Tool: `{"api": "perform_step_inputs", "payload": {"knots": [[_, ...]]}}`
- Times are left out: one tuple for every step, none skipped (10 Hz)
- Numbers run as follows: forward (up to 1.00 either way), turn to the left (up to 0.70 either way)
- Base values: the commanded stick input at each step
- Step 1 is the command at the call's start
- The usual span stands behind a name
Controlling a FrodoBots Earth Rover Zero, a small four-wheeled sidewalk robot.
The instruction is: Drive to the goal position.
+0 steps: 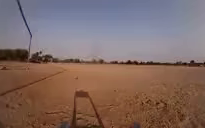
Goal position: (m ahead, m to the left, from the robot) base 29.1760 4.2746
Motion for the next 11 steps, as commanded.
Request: {"api": "perform_step_inputs", "payload": {"knots": [[0.7,0.0],[0.7,0.0],[0.7,0.0],[0.7,0.0],[0.7,0.0],[0.7,0.0],[0.7,0.0],[0.7,0.0],[0.7,0.0],[0.7,0.0],[0.7,0.0]]}}
